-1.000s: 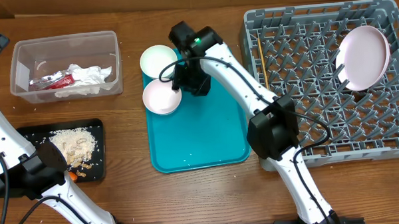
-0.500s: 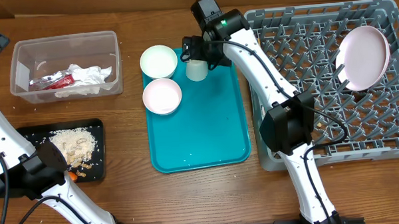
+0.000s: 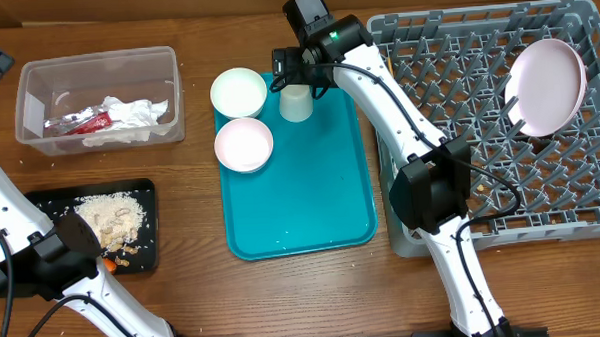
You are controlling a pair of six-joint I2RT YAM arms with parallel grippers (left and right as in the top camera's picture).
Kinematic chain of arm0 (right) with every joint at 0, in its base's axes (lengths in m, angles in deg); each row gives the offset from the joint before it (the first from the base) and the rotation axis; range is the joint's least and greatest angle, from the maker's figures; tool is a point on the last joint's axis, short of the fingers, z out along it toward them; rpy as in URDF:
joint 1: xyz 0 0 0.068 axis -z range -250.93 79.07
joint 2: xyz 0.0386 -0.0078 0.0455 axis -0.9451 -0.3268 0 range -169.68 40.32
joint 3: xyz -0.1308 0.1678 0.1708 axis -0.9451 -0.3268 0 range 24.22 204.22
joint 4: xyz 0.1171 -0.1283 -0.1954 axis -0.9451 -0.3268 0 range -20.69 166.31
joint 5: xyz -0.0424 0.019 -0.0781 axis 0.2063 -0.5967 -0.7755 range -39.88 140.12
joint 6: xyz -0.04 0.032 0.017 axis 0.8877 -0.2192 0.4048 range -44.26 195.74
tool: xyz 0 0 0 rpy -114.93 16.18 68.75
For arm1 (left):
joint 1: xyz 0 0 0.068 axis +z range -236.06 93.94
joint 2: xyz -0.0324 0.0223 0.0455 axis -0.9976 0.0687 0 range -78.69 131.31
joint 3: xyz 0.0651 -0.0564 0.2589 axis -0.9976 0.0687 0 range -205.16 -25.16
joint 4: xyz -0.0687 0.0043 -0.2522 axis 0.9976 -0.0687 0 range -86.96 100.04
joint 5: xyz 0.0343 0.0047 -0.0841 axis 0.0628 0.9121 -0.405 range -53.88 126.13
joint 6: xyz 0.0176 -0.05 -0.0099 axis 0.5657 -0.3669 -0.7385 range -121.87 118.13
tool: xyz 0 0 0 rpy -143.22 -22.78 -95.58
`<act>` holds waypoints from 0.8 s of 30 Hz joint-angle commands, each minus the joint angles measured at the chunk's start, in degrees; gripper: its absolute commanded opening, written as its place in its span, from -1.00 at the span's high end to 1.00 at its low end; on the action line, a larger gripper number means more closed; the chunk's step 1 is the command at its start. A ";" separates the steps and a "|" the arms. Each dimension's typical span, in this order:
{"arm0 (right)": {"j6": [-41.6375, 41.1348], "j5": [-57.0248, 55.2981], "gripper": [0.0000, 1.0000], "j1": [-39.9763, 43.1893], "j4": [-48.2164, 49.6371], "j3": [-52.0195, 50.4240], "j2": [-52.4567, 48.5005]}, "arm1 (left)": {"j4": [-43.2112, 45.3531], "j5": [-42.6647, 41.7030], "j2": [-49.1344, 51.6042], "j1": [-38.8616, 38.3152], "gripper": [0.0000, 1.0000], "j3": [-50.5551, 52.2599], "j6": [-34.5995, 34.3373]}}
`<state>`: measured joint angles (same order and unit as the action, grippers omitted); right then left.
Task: Sort waste into correct bins and load items into the dishwasher rack
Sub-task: 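Move the right gripper back over the tray to the white cup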
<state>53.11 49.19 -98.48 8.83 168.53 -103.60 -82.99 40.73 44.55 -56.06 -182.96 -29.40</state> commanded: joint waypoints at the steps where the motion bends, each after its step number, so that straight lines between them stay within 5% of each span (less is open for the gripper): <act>1: 0.37 -0.70 -1.00 -0.68 1.03 1.14 -1.70 | 0.07 0.44 0.46 -0.39 -1.00 -0.13 -0.81; 16: 0.39 -0.37 -1.00 -1.31 -0.20 1.14 -4.81 | 0.09 0.46 0.46 -0.39 -1.00 -0.13 -0.81; 24: 0.35 -4.15 -0.59 -0.79 -5.22 1.14 -4.83 | 0.09 0.44 0.46 -0.39 -1.00 -0.13 -0.81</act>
<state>53.35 47.07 -99.53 4.83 168.53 -107.73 -82.99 40.73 44.55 -56.06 -182.96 -29.40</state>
